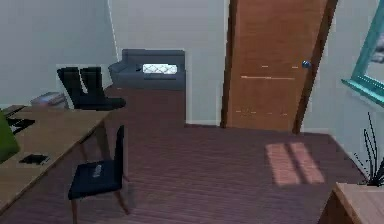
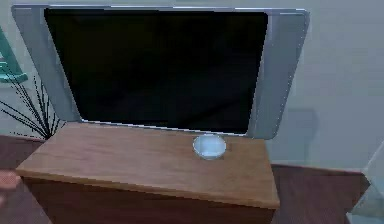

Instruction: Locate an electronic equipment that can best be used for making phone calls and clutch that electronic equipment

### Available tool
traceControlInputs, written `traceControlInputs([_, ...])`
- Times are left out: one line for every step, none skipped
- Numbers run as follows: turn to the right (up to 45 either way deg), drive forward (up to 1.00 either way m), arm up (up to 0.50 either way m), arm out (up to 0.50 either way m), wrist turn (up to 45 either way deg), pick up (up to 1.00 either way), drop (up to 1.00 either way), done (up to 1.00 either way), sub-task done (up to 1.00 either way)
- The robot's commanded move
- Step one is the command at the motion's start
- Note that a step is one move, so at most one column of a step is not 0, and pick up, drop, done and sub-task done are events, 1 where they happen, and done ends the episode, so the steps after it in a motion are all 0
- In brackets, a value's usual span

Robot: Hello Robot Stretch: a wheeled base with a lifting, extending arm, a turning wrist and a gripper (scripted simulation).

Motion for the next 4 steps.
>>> traceControlInputs([-24.0,0.0,0.0,0.0,0.0,0.0,0.0,0.0,0.0])
traceControlInputs([-3.0,0.0,0.0,0.0,0.0,0.0,0.0,0.0,0.0])
traceControlInputs([0.0,0.4,0.0,0.0,0.0,0.0,0.0,0.0,0.0])
traceControlInputs([-45.0,0.0,0.0,0.0,0.0,0.0,0.0,0.0,0.0])
